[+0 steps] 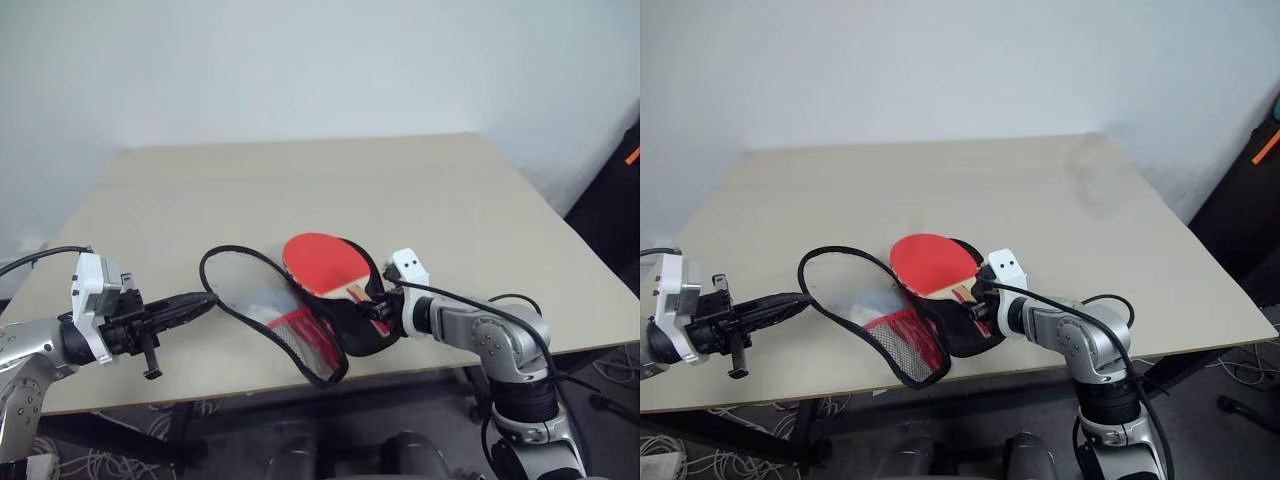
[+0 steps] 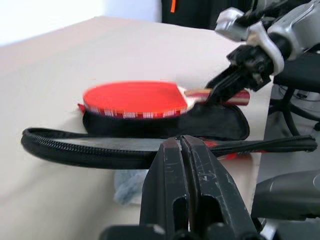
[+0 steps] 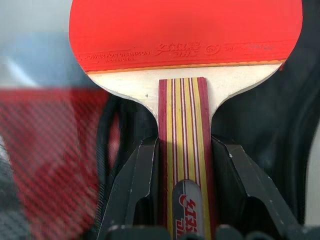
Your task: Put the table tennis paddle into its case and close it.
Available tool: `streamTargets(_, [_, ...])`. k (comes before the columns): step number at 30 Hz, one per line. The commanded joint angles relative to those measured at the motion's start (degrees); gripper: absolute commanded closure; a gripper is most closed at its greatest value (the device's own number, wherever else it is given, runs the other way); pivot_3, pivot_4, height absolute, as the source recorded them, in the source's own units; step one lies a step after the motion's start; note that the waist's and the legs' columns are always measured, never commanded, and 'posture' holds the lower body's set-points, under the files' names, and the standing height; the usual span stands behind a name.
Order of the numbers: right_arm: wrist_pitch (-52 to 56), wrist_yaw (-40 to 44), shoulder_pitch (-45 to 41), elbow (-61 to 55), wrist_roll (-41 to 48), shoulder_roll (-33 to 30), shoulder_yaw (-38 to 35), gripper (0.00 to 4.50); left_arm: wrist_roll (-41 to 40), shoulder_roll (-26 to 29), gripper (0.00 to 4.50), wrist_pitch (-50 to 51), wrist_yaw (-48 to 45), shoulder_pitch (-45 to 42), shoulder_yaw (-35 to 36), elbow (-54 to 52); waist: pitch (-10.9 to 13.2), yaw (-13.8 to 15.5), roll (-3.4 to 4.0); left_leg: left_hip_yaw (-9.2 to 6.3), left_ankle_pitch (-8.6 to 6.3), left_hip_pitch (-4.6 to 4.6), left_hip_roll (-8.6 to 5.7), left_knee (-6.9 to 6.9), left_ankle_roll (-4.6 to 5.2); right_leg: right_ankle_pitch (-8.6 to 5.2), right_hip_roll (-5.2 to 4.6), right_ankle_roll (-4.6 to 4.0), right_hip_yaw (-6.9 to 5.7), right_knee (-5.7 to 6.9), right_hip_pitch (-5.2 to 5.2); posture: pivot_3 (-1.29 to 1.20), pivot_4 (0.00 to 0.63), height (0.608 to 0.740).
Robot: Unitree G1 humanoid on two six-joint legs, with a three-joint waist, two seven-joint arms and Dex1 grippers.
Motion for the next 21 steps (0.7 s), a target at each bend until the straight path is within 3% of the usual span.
streamTargets(1, [-0.75, -2.50, -0.93, 0.10, -1.32, 1.36, -0.08, 3.36, -0.16, 0.58, 4.50, -0.62, 0.26, 0.12, 1.81, -1.11, 0.16, 0.59, 0.35, -0.03, 0.68, 0.14, 0.05, -0.31, 5.79, -0.01, 1.07, 0.52, -0.11, -0.03, -0.02, 0.00, 0.000, 0.706])
streamTargets(2, [-0.95, -3.11, -0.89, 0.86, -1.89, 1.69, 0.14, 3.36, -0.12, 0.58, 4.50, -0.66, 0.34, 0.22, 1.89, -1.15, 0.14, 0.93, 0.11, -0.06, 0.89, 0.19, 0.23, -0.35, 8.13, 0.06, 1.81, 0.71, 0.07, 0.06, 0.01, 0.00, 0.000, 0.706])
streamTargets(10, [-5.21, -6.29, -2.63, 7.07, -6.00, 3.85, 0.66, 3.36, 0.05, 0.21, 4.50, -1.14, 1.00, 0.67, 1.60, -1.09, 0.19, 1.82, -0.34, 1.18, 1.38, 3.03, 0.24, -2.67, 7.44, -0.10, 2.07, 0.68, 1.27, -0.45, 1.60, 0.00, 0.000, 0.706])
streamTargets(20, [-6.04, -6.79, -3.99, 9.21, -7.32, 4.50, 1.52, 3.36, 0.04, -0.71, 4.50, -1.76, 2.14, 0.95, 1.18, -1.53, 0.20, 1.81, -0.38, 1.30, 1.39, 3.15, 0.27, -2.85, 7.50, -0.11, 2.07, 0.73, 1.42, -0.45, 1.56, 0.00, 0.000, 0.706])
streamTargets(21, [-5.90, -6.72, -4.02, 9.12, -7.29, 4.59, 1.60, 3.01, 0.10, -0.80, 4.50, -1.84, 2.18, 0.99, 1.11, -1.53, 0.20, 1.81, -0.38, 1.30, 1.39, 3.15, 0.26, -2.85, 7.50, -0.11, 2.07, 0.73, 1.42, -0.45, 1.55, 0.00, 0.000, 0.706])
